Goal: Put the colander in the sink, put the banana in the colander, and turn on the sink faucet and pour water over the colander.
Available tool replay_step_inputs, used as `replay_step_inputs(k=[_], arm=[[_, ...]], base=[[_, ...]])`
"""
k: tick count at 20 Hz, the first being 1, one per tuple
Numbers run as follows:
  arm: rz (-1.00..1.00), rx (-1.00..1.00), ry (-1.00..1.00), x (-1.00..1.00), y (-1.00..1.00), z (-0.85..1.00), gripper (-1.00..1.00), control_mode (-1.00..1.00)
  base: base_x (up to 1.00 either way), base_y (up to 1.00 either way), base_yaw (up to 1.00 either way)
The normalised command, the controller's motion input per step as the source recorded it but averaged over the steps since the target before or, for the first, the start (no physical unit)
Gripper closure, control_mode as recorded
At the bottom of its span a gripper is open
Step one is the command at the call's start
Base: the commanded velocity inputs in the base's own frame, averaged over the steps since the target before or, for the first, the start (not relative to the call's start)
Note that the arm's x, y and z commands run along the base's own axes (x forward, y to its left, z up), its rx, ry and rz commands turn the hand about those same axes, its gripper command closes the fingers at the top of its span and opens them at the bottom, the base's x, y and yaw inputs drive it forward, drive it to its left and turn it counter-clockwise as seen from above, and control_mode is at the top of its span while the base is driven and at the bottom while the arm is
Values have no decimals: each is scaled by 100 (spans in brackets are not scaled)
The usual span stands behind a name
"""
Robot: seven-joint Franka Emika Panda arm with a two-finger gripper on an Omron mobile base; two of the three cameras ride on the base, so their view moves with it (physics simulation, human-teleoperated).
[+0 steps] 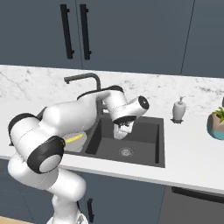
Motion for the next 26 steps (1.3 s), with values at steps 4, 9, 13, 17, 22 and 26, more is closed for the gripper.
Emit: replay_step_inputs(k=[4, 9, 13, 17, 22, 26], arm=[[-9, 77, -28, -3, -2, 2, -100, -100], [-23, 62, -2, 0, 8, 22, -100, -100], [-28, 46, 6, 0, 35, 21, -100, -100], [-28, 36, 6, 3, 59, 5, -100, -100], [-27, 15, 16, 14, 87, 6, -100, -100], [-11, 6, 36, 45, 50, 47, -100, -100]], base=[[0, 0, 0], [0, 0, 0], [0, 0, 0], [0, 0, 0], [0, 0, 0], [0, 0, 0]])
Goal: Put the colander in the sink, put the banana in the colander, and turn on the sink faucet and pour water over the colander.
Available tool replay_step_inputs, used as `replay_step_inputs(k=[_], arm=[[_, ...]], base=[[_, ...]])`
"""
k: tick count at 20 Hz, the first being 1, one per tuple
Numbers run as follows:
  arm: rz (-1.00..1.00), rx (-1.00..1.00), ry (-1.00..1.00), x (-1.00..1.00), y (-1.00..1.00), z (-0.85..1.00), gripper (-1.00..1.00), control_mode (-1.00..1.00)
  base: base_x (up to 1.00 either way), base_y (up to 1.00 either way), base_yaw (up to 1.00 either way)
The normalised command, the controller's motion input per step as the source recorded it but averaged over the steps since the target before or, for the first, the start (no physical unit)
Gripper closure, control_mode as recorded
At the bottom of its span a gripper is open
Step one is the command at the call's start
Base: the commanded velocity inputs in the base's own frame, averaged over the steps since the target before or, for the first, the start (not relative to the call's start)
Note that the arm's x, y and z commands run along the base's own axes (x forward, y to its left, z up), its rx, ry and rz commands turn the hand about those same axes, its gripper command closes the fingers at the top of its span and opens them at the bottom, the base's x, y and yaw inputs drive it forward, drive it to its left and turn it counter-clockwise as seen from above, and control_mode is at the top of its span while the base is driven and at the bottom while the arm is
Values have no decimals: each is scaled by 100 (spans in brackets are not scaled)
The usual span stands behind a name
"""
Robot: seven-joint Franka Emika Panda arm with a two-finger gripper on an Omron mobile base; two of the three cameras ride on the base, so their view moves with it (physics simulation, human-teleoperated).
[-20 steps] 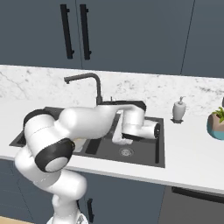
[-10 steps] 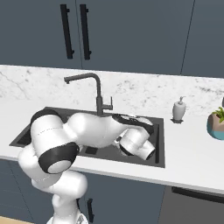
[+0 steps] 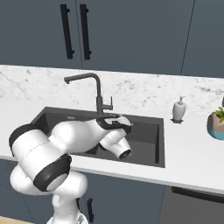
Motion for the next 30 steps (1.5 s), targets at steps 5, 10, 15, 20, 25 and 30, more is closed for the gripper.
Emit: replay_step_inputs(k=[5, 10, 15, 20, 25, 30], arm=[[0, 8, 41, 43, 0, 75, -100, -100], [0, 15, 17, 28, 0, 19, -100, -100], [1, 21, -2, 32, -4, -33, -100, -100], [2, 18, -10, 30, -17, -58, -100, -100], [0, 4, -22, 37, -5, -34, -100, -100], [-1, -10, -10, 36, 0, -3, -100, -100]], base=[[0, 0, 0], [0, 0, 0], [0, 0, 0], [0, 0, 0], [0, 0, 0], [0, 0, 0]])
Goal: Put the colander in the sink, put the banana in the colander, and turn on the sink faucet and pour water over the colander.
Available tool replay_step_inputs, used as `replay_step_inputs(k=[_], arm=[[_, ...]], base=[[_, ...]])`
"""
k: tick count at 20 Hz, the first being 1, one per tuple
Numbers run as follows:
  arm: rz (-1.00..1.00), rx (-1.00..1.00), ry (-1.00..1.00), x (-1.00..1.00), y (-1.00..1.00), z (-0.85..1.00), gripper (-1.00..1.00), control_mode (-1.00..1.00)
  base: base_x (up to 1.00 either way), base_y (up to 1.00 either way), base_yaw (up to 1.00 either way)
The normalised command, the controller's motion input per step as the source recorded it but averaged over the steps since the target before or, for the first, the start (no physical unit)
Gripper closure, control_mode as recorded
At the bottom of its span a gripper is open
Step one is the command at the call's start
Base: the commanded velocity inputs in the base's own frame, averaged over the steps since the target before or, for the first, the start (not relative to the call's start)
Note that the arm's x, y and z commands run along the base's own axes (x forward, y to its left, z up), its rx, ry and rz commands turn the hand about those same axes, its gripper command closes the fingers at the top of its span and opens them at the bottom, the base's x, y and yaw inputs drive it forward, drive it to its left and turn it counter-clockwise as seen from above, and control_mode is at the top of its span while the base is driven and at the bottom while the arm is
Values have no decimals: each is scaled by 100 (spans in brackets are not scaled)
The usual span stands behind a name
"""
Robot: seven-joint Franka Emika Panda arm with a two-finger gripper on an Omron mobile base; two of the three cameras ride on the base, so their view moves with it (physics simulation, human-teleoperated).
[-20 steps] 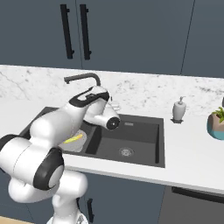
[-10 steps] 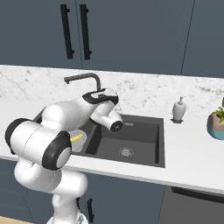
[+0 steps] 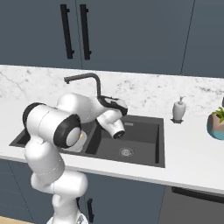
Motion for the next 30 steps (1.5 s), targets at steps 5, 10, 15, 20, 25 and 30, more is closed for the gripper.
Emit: replay_step_inputs(k=[5, 10, 15, 20, 25, 30], arm=[[-1, -23, 7, 38, 0, 0, -100, -100], [0, -14, 20, 45, -1, 0, -100, -100], [0, -1, 15, 48, -8, -6, -100, -100], [0, 0, 6, 45, -16, -25, -100, -100], [0, 0, 1, 36, -3, -31, -100, -100], [-2, -1, 0, 33, 0, -27, -100, -100]], base=[[0, 0, 0], [0, 0, 0], [0, 0, 0], [0, 0, 0], [0, 0, 0], [0, 0, 0]])
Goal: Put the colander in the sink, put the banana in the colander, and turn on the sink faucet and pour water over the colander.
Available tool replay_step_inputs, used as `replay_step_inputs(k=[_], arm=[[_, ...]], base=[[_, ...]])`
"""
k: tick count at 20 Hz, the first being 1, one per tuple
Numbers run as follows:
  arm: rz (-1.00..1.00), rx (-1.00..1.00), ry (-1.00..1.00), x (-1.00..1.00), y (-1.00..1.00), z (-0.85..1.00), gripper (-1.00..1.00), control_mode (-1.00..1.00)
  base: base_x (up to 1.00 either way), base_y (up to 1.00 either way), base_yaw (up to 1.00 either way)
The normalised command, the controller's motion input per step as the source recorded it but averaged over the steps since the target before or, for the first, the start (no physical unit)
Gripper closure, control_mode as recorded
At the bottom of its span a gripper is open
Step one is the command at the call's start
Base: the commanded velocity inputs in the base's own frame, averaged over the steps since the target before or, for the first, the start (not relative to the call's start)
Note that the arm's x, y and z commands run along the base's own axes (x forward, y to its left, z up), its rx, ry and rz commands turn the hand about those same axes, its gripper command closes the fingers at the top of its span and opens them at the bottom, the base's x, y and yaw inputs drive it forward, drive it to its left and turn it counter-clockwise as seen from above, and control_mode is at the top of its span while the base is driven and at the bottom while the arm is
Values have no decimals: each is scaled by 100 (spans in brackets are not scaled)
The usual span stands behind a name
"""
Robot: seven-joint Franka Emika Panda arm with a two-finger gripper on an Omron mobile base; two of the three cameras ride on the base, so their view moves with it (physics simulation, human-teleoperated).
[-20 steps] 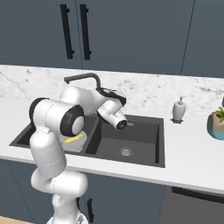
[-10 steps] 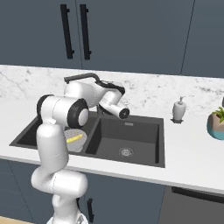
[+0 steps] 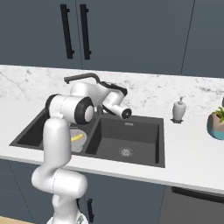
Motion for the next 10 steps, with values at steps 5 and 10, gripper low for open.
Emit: replay_step_inputs(k=[5, 10], arm=[[-4, -3, 0, 44, 0, -18, -100, -100], [-7, -7, 0, 59, 6, -21, -100, -100]], base=[[0, 0, 0], [0, 0, 0]])
